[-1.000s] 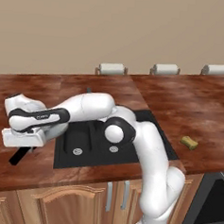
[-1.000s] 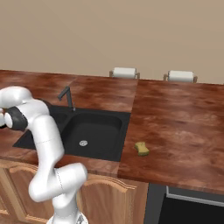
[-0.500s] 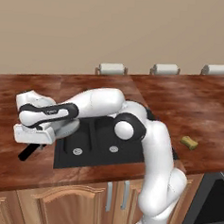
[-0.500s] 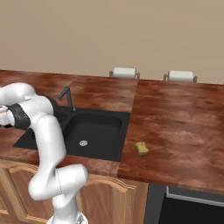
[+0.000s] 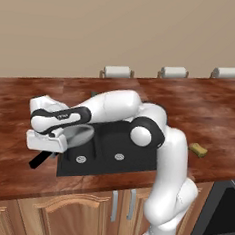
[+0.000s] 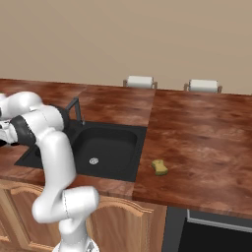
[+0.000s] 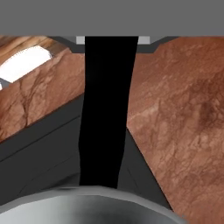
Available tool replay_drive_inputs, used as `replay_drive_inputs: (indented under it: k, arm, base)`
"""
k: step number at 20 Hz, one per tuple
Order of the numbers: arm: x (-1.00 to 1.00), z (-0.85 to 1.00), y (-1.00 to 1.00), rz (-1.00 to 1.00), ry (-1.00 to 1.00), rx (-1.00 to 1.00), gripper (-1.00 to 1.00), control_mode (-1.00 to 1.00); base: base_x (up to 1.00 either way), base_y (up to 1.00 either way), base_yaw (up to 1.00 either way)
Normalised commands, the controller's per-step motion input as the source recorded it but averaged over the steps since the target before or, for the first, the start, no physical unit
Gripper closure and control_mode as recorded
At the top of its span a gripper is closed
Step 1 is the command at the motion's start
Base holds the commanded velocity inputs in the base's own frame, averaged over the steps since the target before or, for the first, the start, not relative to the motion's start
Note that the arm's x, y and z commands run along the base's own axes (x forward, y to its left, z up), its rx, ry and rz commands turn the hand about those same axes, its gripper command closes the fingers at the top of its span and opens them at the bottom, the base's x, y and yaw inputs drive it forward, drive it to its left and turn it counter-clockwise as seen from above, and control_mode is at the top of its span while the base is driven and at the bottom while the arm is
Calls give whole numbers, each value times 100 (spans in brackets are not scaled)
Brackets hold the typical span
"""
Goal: Pick the pan and sponge and place them into the sink. Then turn on the water.
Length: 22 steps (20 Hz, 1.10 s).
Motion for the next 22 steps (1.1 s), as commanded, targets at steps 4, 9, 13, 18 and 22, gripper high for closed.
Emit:
replay_drive_inputs:
  k: [4, 9, 13, 18, 22]
  arm:
    - [-9, 0, -43, -7, 0, 0, 100, -100]
    - [-5, 1, -41, -7, 0, 0, 100, -100]
    - [-3, 3, -39, -6, 0, 0, 100, -100]
    - [0, 8, -40, -6, 0, 0, 100, -100]
    - [0, 10, -41, -3, 0, 0, 100, -100]
  base:
    - [0, 0, 0]
    - [0, 0, 0]
    - [0, 0, 0]
    - [0, 0, 0]
    - [0, 0, 0]
